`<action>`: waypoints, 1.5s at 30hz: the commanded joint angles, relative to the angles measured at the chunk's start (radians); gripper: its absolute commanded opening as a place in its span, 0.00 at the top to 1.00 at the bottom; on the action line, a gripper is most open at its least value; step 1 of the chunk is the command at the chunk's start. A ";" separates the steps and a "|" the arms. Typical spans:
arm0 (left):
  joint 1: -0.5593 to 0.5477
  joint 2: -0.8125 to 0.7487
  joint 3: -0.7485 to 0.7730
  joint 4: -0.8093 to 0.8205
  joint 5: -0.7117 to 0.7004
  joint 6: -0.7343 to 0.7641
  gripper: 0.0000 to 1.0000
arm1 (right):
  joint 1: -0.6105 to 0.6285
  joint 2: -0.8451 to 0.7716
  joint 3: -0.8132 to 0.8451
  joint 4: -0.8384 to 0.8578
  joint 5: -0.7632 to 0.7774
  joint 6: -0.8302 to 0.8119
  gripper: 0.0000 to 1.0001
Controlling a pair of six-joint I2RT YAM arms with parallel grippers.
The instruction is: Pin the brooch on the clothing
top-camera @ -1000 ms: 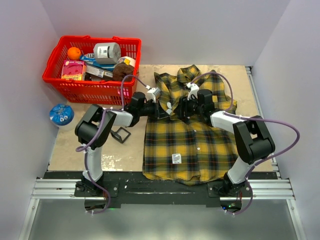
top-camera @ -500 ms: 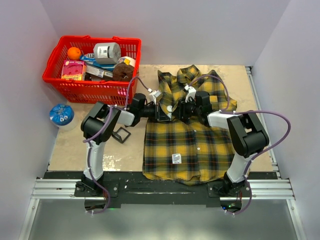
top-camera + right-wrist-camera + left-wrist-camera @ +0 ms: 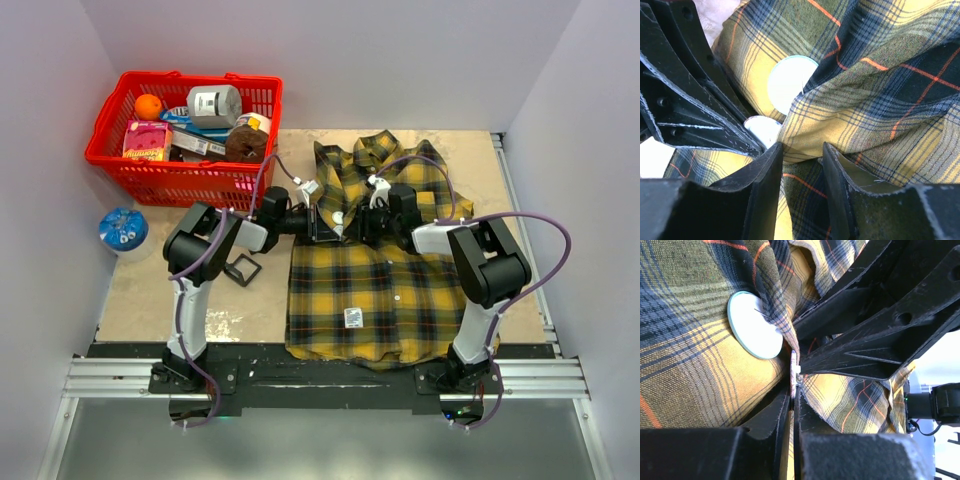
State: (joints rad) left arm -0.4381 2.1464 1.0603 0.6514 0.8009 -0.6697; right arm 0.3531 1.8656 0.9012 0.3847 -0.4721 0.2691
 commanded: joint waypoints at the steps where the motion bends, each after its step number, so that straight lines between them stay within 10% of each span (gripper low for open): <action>1: 0.022 0.010 -0.006 0.053 0.037 -0.042 1.00 | 0.001 0.006 0.018 0.028 -0.034 0.009 0.59; 45: 0.038 0.052 -0.022 0.146 0.132 -0.111 1.00 | -0.034 0.009 0.015 0.091 -0.165 0.058 0.64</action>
State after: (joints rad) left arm -0.4133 2.1788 1.0512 0.7700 0.8917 -0.7479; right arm 0.3233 1.8660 0.9012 0.4194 -0.6003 0.3168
